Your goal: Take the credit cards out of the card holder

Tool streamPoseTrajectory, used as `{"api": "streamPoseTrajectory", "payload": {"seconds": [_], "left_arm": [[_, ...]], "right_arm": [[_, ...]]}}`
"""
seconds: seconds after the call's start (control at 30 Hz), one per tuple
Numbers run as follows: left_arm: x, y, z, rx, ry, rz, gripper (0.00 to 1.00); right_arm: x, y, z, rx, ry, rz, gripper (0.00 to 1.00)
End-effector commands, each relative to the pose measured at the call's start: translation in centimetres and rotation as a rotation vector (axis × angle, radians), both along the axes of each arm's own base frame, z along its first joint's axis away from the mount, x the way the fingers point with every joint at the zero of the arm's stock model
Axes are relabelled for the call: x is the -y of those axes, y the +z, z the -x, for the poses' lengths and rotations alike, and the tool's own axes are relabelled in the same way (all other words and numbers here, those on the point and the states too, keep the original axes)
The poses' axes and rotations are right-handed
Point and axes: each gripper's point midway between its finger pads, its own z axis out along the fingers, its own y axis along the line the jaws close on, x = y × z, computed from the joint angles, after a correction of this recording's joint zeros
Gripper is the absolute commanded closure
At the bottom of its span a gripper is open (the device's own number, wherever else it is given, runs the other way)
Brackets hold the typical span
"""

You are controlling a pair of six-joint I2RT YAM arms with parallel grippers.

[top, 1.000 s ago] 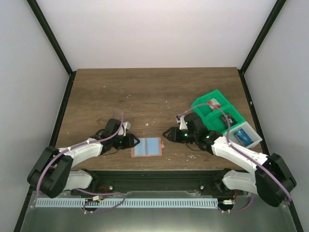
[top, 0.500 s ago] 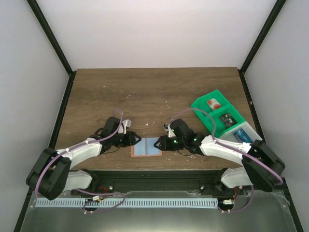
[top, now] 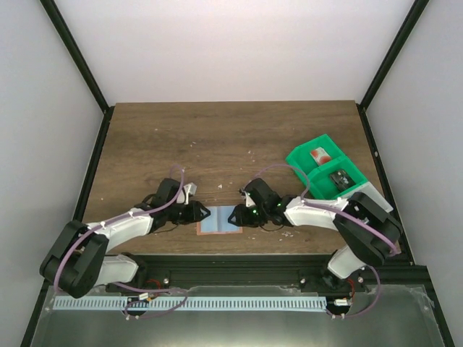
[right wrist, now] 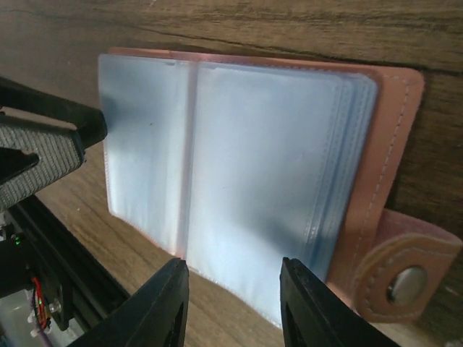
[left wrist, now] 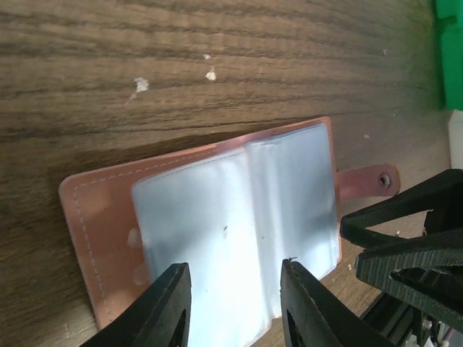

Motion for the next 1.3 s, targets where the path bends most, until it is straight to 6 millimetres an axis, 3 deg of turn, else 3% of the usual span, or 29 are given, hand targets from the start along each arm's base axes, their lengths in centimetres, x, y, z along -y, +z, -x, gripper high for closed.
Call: {"api": "streamPoseTrajectory", "payload": {"seconds": [0.0,0.23,0.37,0.63,0.8,1.03,1.17,1.27], "left_arm": [[-0.7,-1.3,0.3,-0.007,0.010,-0.040,0.65],[-1.0,-2.5,0.5,-0.021,0.016,-0.049,0.69],[-0.5,-2.5,0.8,-0.031,0.000,-0.019,0.75],[-0.1,-2.1,1.2,-0.040,-0.008,0.026,0.76],[0.2,-2.1,1.8,-0.053,-0.018,0.068,0.76],[-0.1,-2.3,1.8,-0.050,-0.016,0.043,0.77],[-0.2,-2.3,1.6,-0.044,-0.009,0.031,0.77],[-0.2,-2.3,1.6,-0.047,-0.011,0.031,0.77]], "right_arm": [[-1.0,0.2,-1.2,0.043,-0.003,0.002,0.63],[-0.3,-0.6,-2.1,0.068,-0.027,0.077,0.63],[-0.2,-0.1,-2.5,0.089,-0.038,0.076,0.63],[0.2,-1.3,-2.2,0.064,-0.044,0.101,0.62],[-1.4,-1.4,-1.2,0.014,0.016,0.022,0.62],[-3.8,1.7,-1.4,0.030,0.053,-0.121,0.61],[-2.6,3.5,-2.7,0.119,-0.005,-0.067,0.61],[-0.8,3.3,-3.1,0.147,-0.053,0.013,0.61]]}}
